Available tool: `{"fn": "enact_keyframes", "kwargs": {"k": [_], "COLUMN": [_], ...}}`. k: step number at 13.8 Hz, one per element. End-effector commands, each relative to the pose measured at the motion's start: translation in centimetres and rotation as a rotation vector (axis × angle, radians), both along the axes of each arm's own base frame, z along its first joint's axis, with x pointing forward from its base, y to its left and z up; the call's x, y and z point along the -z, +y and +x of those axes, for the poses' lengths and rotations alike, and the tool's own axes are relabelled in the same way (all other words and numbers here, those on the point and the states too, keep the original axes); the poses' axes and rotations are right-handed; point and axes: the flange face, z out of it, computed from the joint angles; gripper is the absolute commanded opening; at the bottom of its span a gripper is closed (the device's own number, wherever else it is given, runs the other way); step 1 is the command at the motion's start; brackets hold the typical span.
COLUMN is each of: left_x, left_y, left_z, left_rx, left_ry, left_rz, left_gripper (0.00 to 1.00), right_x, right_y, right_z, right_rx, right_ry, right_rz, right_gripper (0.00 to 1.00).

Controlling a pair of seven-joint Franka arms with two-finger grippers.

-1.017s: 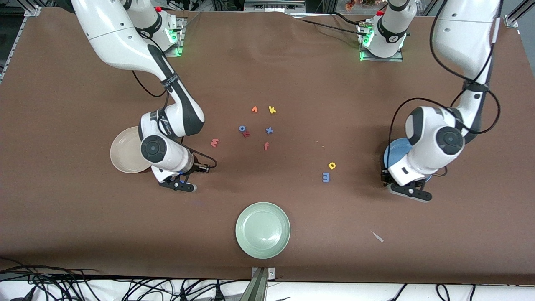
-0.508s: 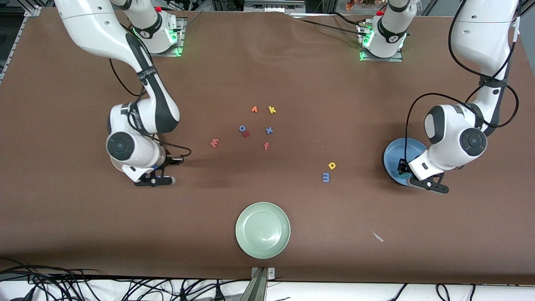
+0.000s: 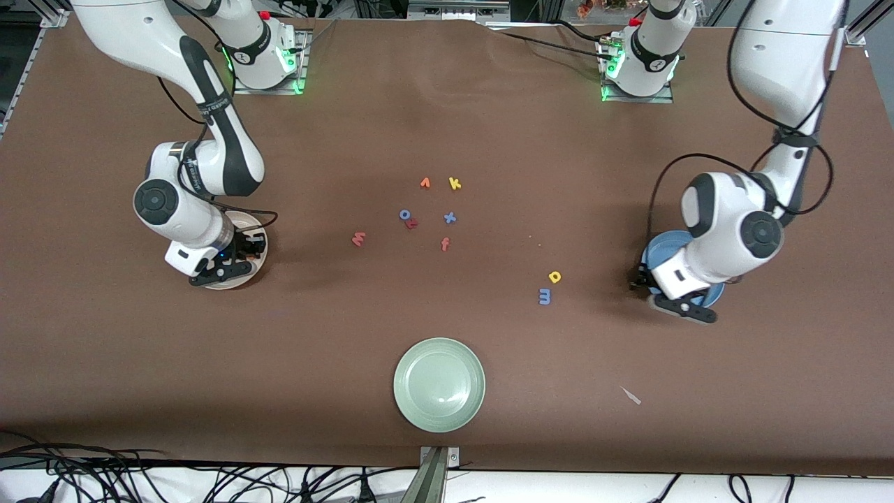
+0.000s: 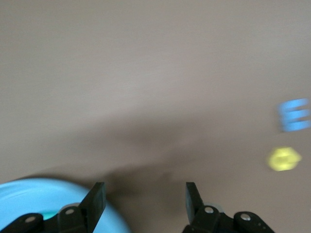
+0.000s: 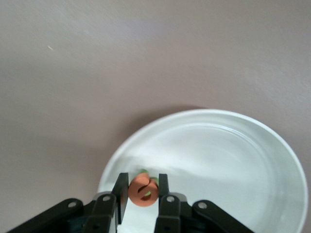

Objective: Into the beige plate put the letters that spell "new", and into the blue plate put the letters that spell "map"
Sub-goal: 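Grasp the yellow letter with the left gripper while the right gripper grasps the pink w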

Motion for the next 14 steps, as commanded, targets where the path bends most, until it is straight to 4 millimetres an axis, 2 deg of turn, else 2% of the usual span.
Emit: {"fn": "enact_keyframes", "kwargs": {"k": [1, 2, 4, 5, 7, 11, 13, 14], "left_x": [2.1, 2.8, 4.4, 5.3, 5.9, 6.5, 6.8, 7.1], "left_y": [-7.0, -8.9, -11.9, -12.7, -12.8, -13.2, -13.6, -13.6], "left_z": [-0.7, -1.2, -2.3, -2.5, -2.3, -3.2, -3.5, -3.8], "left_rx": [-0.018, -0.035, -0.058, -0.05, -0.05, -0.04, -0.033, -0.032], "left_ry": [0.009, 0.004, 0.013, 0.01, -0.008, 0.007, 0.012, 0.019], "left_rz": [-0.058, -0.057, -0.045, -0.037, -0.033, -0.026, -0.024, -0.021], "left_gripper": [0.78, 0.81, 0.81, 0.81, 0.81, 0.84, 0.82, 0.78], "right_x": [-0.4, -0.3, -0.6, -0.7, -0.9, -1.6, -1.6, -1.4], "right_y": [-1.3, -1.2, -0.8, -0.4, 2.5, 9.4, 11.5, 12.3], "right_z": [-0.7, -0.7, -0.5, -0.4, -0.5, -0.8, -1.0, -1.2], "right_rx": [-0.018, -0.014, 0.004, 0.048, 0.148, 0.353, 0.434, 0.466], "right_ry": [-0.001, -0.001, -0.009, -0.012, -0.019, -0.03, -0.028, -0.024], "right_rz": [0.017, 0.019, 0.021, 0.021, 0.035, 0.07, 0.081, 0.084], "right_gripper": [0.51, 0.98, 1.0, 1.0, 1.0, 1.0, 1.0, 1.0]}}
